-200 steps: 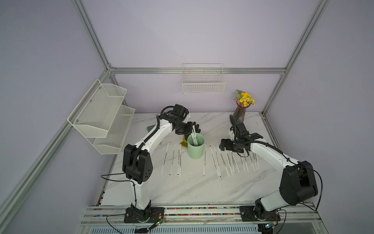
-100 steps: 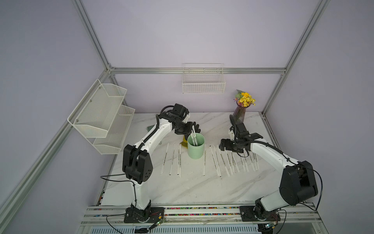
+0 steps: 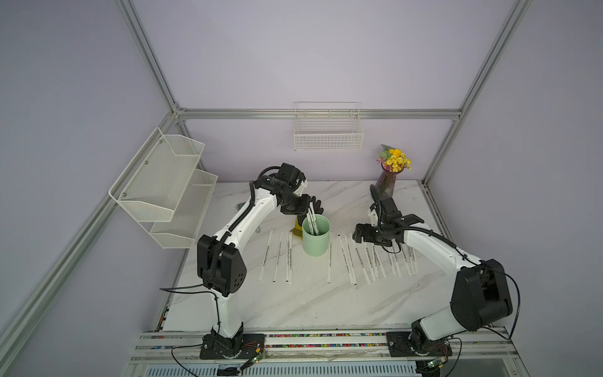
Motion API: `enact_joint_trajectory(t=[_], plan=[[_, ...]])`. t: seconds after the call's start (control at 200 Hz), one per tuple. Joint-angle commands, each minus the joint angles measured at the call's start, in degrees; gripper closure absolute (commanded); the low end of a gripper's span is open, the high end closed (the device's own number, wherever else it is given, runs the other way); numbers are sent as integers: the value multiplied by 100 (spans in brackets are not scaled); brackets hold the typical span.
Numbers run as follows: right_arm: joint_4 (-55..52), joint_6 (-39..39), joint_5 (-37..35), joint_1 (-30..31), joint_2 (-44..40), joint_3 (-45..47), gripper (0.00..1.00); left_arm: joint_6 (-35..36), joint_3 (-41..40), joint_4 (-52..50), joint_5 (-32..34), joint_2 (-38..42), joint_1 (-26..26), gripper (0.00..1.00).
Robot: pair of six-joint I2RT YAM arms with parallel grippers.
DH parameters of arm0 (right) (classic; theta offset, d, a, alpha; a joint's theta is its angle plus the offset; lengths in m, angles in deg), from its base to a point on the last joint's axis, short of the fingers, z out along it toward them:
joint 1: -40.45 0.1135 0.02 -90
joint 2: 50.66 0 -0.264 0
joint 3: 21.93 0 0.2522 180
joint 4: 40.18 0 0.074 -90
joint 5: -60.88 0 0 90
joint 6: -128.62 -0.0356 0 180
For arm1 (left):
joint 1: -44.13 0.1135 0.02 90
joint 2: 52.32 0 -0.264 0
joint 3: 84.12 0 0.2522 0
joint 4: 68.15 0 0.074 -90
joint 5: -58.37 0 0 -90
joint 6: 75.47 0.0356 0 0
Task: Take the straws out of the storage container
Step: Pick up the straw from the container, then place the straw at the center of the board.
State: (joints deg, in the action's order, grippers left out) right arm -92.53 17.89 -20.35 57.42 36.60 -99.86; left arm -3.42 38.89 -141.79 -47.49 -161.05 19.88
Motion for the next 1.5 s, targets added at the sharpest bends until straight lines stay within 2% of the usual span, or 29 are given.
enact_joint_trajectory(t=[0.0,0.655,1.085,1.27,1.495], plan=[[18,-44,52,-33,-96,-26,3,192,295,-189,72,309,-36,96],[-95,-45,57,-33,-117,-171,3,337,1173,-479,220,325,-36,96],[-140,-45,54,-34,-171,-200,3,416,2096,-666,391,508,16,96],[-153,-44,63,-34,-178,-231,3,451,2265,-782,346,837,178,96],[-188,-41,72,-28,-179,-261,3,545,2259,-1009,365,1383,688,96]])
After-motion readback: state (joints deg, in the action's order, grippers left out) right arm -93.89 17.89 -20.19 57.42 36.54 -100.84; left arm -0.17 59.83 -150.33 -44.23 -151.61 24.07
